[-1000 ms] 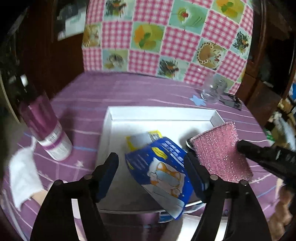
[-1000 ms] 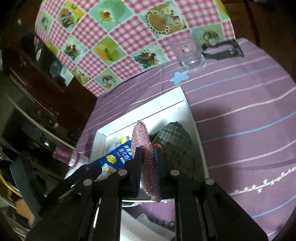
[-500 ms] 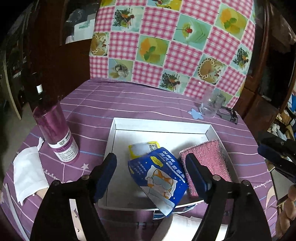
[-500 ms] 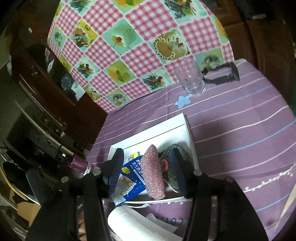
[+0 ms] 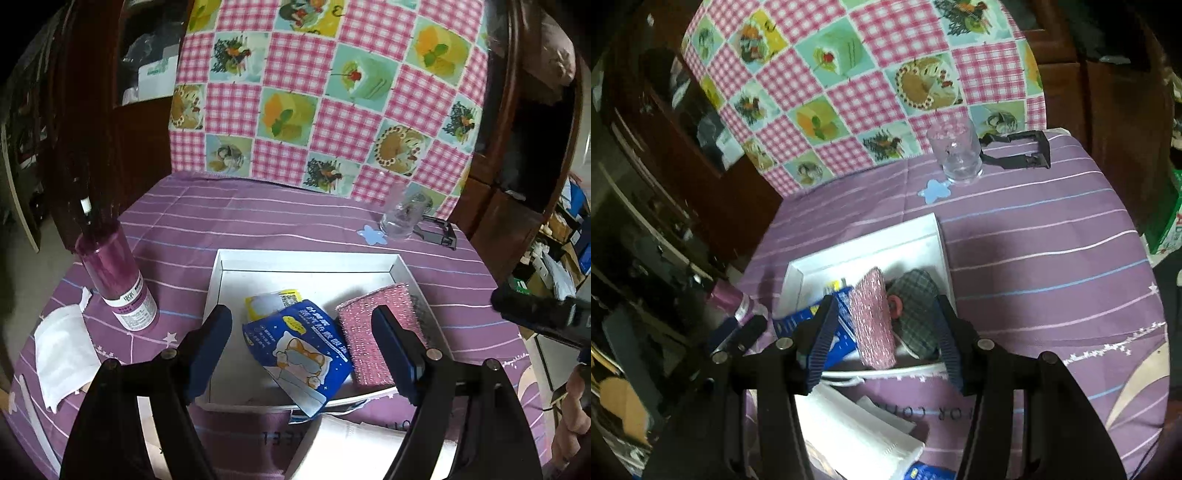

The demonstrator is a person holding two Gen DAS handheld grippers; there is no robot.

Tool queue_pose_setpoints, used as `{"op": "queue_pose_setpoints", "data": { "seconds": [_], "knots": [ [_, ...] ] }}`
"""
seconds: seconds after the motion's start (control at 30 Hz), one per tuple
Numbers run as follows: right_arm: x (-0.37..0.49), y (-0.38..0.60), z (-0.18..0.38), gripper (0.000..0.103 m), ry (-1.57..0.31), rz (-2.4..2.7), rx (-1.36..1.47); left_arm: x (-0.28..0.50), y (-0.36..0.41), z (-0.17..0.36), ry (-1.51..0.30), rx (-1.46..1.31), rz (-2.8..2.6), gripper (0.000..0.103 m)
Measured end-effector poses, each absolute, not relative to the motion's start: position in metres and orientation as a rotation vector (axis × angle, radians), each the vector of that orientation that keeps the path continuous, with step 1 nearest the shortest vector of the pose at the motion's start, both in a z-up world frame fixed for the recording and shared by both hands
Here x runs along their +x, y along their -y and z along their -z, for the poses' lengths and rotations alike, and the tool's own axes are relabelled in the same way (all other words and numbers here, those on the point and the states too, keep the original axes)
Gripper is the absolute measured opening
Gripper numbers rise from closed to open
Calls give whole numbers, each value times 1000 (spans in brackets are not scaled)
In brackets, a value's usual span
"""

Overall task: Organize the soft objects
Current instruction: 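Lower both items into the box and open both tools, then withdraw both tools from the box toward the remaining items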

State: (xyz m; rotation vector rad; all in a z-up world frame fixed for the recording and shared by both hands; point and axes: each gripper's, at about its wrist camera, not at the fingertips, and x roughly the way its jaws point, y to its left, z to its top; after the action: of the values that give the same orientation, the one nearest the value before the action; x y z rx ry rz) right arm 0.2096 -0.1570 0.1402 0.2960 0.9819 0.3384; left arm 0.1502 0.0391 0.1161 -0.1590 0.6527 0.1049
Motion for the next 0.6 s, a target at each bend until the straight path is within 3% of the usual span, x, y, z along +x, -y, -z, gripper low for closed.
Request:
{"op": "queue_pose_setpoints", "data": {
  "seconds": [0.2, 0.6],
  "knots": [
    [203, 150, -141, 54, -1045, -329, 243, 146, -26, -121, -663, -102, -90, 79],
    [189, 134, -144, 54, -973, -324, 166, 125, -15, -117, -683, -49, -71, 79]
  ]
}}
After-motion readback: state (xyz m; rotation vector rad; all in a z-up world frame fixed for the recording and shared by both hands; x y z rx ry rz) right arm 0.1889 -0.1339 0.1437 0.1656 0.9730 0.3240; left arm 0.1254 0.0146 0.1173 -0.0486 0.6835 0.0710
